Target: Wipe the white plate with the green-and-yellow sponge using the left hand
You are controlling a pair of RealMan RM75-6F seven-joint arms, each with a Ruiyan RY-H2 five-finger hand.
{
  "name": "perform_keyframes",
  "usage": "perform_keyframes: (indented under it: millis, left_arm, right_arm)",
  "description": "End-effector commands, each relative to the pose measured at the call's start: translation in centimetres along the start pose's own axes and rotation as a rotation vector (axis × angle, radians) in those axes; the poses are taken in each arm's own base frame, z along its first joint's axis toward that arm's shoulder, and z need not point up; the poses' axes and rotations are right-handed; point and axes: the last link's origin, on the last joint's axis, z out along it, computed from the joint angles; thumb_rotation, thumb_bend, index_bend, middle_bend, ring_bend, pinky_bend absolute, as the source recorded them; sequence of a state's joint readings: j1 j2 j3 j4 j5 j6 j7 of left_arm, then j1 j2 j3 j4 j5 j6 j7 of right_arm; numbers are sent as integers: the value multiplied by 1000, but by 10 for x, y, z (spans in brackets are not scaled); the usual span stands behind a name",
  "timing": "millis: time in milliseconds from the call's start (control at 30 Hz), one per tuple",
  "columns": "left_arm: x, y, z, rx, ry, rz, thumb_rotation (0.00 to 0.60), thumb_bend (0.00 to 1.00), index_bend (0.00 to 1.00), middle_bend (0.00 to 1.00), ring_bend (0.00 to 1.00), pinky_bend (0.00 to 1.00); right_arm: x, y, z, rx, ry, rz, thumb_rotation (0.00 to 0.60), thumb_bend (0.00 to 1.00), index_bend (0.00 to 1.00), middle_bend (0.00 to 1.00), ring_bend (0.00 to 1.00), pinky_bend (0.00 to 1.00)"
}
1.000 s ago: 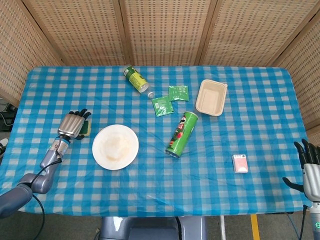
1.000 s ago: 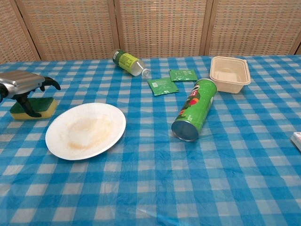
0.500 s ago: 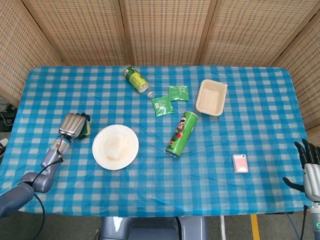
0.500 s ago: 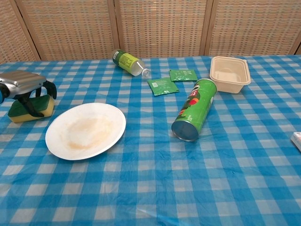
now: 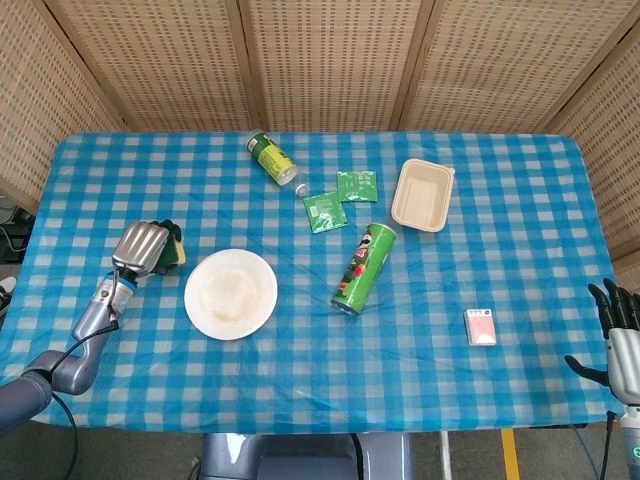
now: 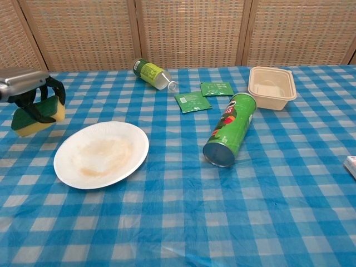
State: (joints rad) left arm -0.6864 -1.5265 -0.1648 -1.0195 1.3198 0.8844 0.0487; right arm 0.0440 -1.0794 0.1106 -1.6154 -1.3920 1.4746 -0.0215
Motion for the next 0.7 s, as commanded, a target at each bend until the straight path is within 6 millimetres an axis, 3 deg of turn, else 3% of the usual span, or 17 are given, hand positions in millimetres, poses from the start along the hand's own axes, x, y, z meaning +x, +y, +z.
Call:
perform_keyframes:
  millis: [33, 267, 533, 700]
  left_arm:
    - [27, 17, -18, -97, 69, -198, 600, 279, 456, 393, 470, 532]
    - [34, 64, -43, -278, 46, -506, 600, 281, 456, 394, 470, 533]
    - [2, 105, -42, -336, -3, -722, 600, 296, 467, 393, 471, 533]
    - [-16, 113, -39, -319, 11, -804, 600, 309, 468, 394, 471, 533]
  right_arm:
    - [0, 0, 0, 0, 1, 2, 600, 0, 24, 0, 0, 0]
    - [1, 0, -1, 5, -2, 6, 600, 0, 24, 0, 0, 0]
    - [1, 2, -1, 3, -2, 12, 600, 0, 24, 0, 0, 0]
    - [1, 3, -1, 2, -4, 16, 600, 0, 24, 0, 0, 0]
